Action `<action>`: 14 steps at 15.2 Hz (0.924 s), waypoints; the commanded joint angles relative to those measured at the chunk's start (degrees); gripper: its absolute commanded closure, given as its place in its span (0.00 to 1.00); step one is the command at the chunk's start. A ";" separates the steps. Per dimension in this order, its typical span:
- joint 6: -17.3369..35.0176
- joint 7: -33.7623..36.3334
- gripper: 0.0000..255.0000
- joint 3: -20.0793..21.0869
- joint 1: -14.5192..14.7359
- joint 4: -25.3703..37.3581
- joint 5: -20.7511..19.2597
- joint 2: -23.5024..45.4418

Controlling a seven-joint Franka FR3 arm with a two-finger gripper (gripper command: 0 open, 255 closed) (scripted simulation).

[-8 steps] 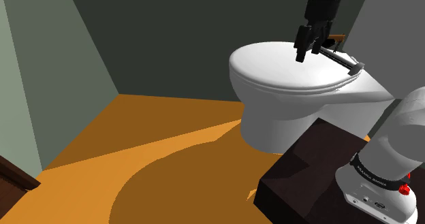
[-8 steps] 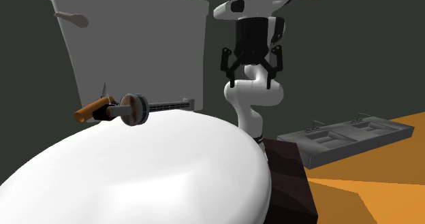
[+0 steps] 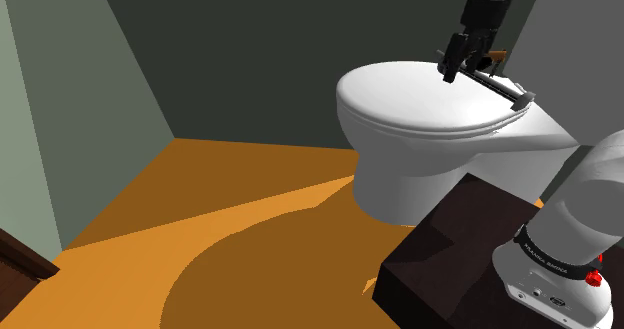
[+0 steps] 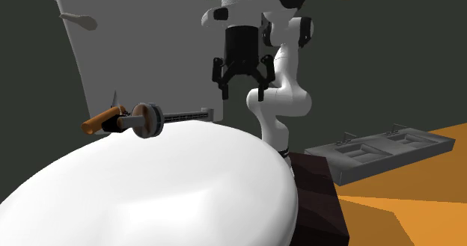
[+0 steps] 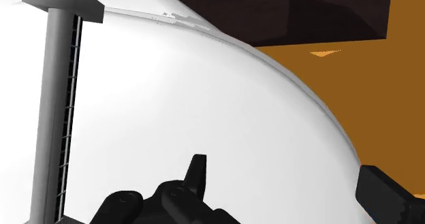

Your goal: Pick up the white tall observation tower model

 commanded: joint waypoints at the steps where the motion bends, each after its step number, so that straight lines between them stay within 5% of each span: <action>1: 2.07 -2.35 0.00 -2.70 -1.30 -0.41 -1.40 0.15; 14: 16.14 -16.12 0.00 -19.62 -5.76 2.41 -4.81 8.28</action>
